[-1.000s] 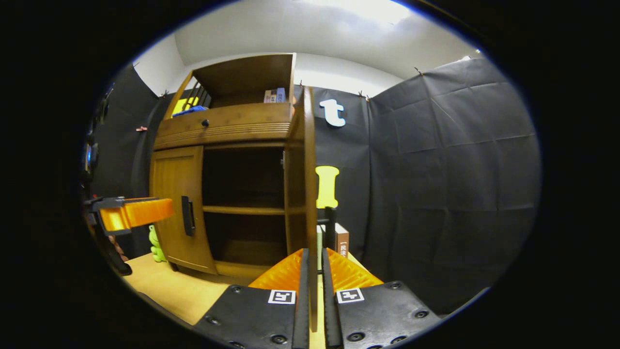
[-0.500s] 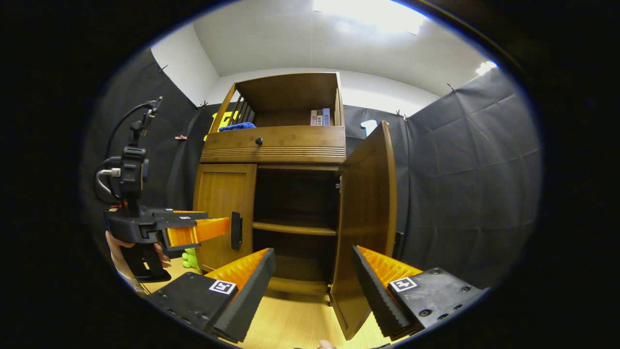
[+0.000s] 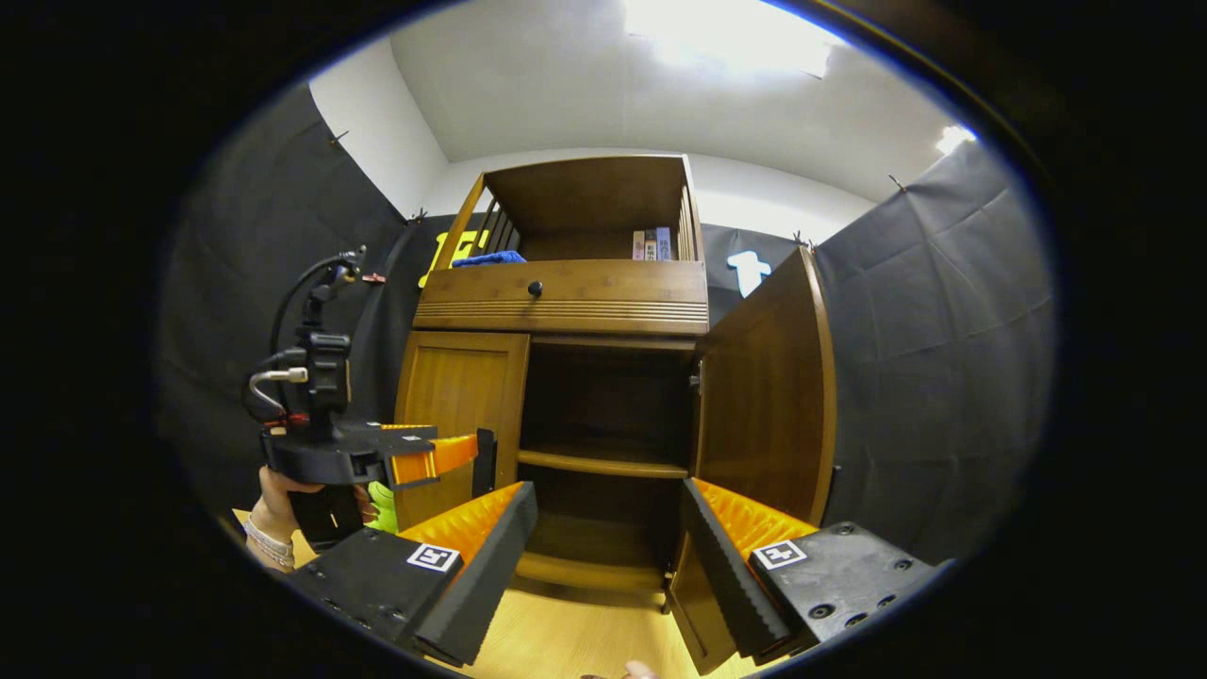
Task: Open the right door of the double-door shoe cabinet with the right hand, and open the left door with the left hand.
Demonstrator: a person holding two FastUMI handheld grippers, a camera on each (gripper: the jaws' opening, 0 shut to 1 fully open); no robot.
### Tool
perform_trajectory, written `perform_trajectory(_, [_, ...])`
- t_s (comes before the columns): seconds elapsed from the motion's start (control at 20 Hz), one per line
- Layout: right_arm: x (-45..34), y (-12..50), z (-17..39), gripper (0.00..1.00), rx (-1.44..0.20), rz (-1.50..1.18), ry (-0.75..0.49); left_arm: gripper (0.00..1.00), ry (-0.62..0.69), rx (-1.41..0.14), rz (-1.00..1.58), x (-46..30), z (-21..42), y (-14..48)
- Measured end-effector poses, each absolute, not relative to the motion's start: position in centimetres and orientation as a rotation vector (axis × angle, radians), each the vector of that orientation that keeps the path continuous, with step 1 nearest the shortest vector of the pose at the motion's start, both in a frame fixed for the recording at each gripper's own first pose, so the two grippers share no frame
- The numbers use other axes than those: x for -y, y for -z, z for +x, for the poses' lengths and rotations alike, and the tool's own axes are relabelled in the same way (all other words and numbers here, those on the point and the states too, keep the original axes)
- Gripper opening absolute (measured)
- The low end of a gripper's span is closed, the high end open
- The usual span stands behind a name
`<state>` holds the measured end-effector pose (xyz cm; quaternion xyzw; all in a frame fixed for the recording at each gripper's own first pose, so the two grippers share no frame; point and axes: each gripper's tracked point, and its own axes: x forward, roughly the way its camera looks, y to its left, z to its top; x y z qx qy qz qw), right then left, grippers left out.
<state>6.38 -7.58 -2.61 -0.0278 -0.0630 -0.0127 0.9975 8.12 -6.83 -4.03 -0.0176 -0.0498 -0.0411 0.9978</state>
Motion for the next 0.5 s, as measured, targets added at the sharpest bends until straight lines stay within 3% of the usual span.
perform_trajectory(0.5, [7.9, 3.9, 8.3, 0.99, 0.154, -0.030, 0.032, 0.68, 0.041, 0.107, 0.044, 5.8, 14.9, 7.8])
